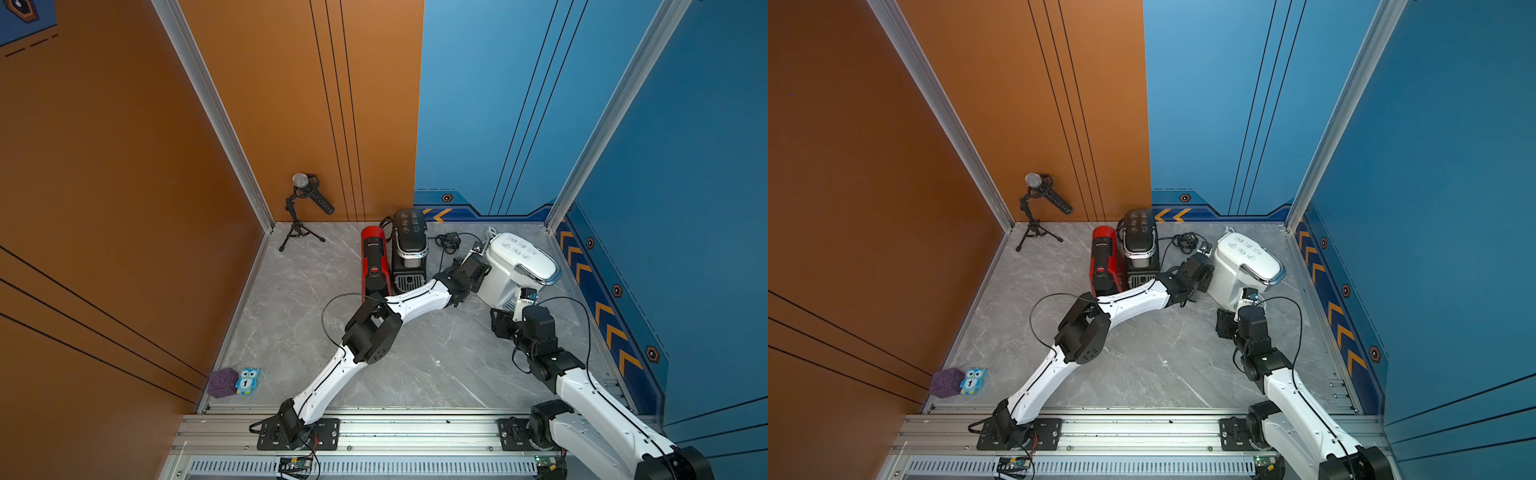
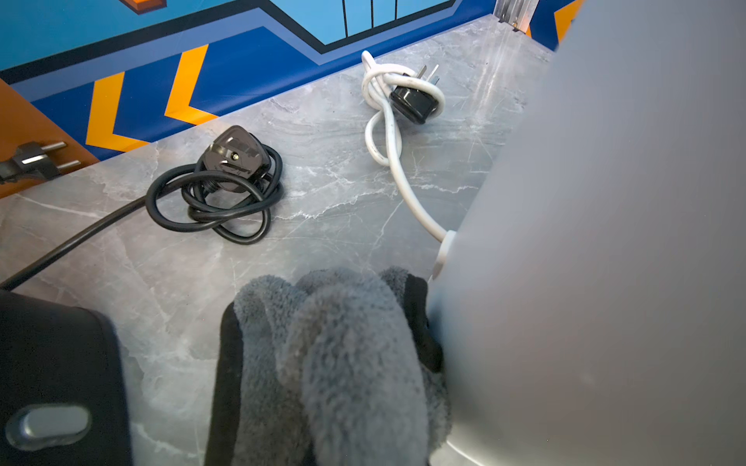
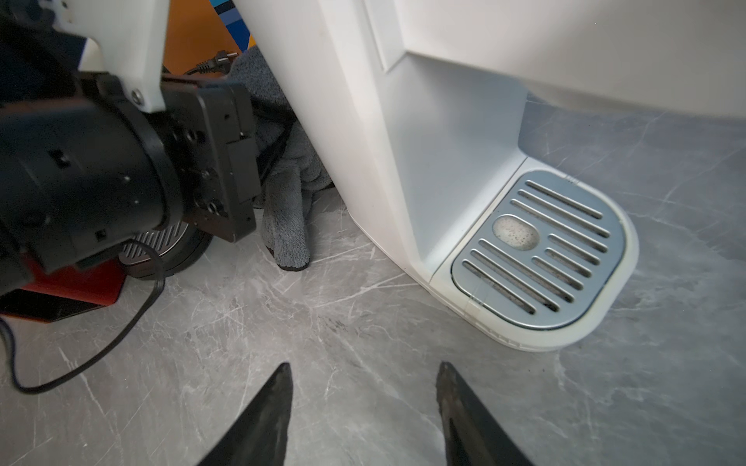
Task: Wipe the surface of a coffee machine
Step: Wipe the dirt from the surface of the coffee machine.
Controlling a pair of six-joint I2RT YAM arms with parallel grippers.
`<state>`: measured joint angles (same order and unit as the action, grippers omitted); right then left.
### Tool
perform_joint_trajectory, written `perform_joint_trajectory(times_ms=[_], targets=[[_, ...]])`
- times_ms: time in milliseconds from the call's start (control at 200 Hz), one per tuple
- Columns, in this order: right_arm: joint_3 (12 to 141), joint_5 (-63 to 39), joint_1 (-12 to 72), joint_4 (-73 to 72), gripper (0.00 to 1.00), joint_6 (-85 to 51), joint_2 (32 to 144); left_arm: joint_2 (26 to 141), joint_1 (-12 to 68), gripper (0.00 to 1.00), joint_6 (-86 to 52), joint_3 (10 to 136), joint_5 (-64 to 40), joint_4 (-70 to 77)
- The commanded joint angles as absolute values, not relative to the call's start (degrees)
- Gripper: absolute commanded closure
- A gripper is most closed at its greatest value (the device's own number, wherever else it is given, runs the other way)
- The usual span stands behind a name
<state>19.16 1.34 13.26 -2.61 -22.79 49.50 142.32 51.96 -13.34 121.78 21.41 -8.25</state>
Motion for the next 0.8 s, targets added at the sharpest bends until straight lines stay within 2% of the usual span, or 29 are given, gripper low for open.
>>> perform_joint_trajectory(times_ms=[0, 180, 345, 796], targets=[[20.04, 1.70, 13.79, -3.08, 0.42, -22.67, 49.21, 135.81, 51.35, 1.00, -13.22, 120.77, 17.79, -3.46], [20.21, 2.04, 13.80, -2.95, 0.42, -22.59, 49.57, 131.79, 50.63, 1.00, -12.44, 119.11, 14.73, 0.56], [20.35, 2.30, 13.75, -2.97, 0.42, -22.67, 50.06, 129.39, 49.58, 1.00, -17.22, 116.08, 10.76, 4.70], [20.51, 2.74, 13.87, -2.81, 0.42, -22.59, 50.27, 136.17, 49.73, 1.00, -23.55, 114.19, 5.04, 5.54]])
